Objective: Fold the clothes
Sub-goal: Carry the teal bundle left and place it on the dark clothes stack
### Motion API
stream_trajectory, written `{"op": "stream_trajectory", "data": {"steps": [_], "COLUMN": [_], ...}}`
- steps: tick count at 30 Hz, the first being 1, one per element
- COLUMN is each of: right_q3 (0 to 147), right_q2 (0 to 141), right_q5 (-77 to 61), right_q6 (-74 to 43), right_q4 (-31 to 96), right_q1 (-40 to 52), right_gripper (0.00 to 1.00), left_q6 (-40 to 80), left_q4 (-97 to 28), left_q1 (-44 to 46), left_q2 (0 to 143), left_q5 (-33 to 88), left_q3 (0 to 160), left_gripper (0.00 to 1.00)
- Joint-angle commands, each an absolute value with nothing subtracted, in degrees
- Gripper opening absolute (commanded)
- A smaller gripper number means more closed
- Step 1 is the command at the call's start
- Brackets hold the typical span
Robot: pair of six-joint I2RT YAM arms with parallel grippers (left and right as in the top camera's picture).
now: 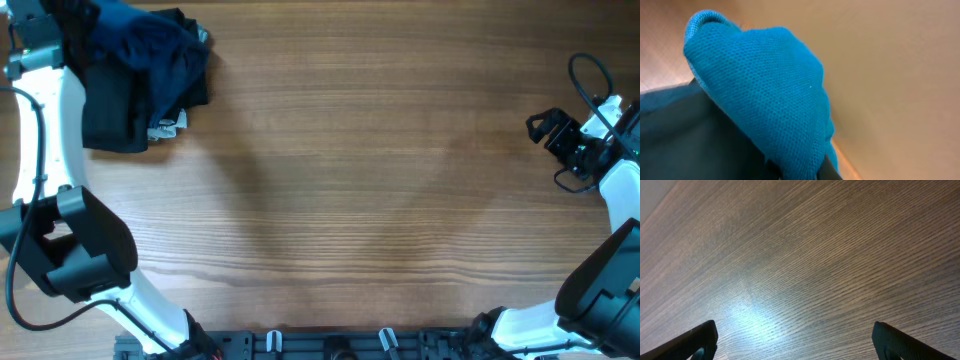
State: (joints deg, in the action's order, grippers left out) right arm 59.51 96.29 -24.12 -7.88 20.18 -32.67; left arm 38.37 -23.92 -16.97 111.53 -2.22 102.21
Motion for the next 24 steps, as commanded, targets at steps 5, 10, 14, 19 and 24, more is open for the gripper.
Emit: {"op": "stream_trajectory", "data": {"steps": [5, 10, 14, 19, 24], "right_q3": [59.53, 59.53, 59.53, 59.53, 59.53], "right_q2": [96.16, 96.16, 96.16, 96.16, 96.16], "right_q5": [-23.73, -23.73, -23.73, -23.73, -23.73], "right_q6": [-7.66, -7.66, -7.66, -7.66, -7.68], "right_q4": [20.01, 20.01, 20.01, 20.01, 20.01], "right_q1": [-32.42, -32.42, -32.42, -32.42, -32.42], "right_gripper": [1.0, 1.0, 1.0, 1.0, 1.0], "left_q6": [40.23, 40.45, 43.07, 44.21, 43.31], "left_q4": [-28.16, -29.98, -37.95, -45.19, -47.46], "left_q1": [-17.85, -17.8, -17.8, -17.8, -17.98], "left_q2": [107.74, 102.3, 102.5, 108.18, 108.81], "left_q5": [1.52, 1.43, 1.43, -2.22, -5.72], "left_q3": [103.26, 103.26, 103.09, 103.09, 103.09], "left_gripper": [0.04, 0.04, 0.04, 0.04, 0.3]}}
